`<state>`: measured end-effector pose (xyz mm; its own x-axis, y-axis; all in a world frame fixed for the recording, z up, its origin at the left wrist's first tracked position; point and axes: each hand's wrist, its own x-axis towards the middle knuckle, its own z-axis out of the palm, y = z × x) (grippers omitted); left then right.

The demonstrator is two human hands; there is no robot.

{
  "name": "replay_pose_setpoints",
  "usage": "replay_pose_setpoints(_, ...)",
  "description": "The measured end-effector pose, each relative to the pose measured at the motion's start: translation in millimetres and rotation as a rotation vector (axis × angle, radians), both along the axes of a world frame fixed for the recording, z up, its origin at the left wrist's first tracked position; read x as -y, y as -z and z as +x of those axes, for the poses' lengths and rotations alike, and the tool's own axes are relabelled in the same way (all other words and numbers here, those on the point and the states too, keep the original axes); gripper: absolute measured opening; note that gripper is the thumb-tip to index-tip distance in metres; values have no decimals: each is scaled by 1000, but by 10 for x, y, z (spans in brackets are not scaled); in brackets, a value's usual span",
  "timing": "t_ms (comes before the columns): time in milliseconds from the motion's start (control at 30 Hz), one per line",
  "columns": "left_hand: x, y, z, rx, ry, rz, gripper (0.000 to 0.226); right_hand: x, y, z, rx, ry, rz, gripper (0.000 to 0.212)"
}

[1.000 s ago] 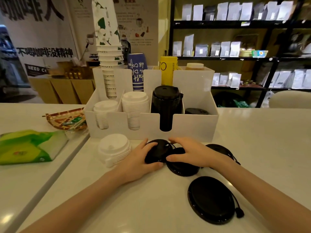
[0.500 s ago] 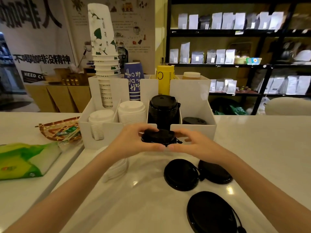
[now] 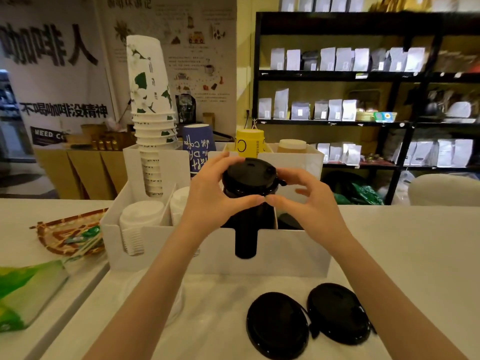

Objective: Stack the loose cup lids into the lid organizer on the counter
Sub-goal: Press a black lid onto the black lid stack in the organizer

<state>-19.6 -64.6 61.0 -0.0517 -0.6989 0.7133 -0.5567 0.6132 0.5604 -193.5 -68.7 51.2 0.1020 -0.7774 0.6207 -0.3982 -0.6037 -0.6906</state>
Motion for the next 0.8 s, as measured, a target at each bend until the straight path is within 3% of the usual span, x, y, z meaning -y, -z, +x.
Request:
replay_pose_setpoints(433,327,279,-121,46,-143,105,55,260,320,24,-138,-99,189,65)
replay_pose_setpoints(800,301,368,-174,95,-231,98,54,210,320,81,-246,-141,143,70)
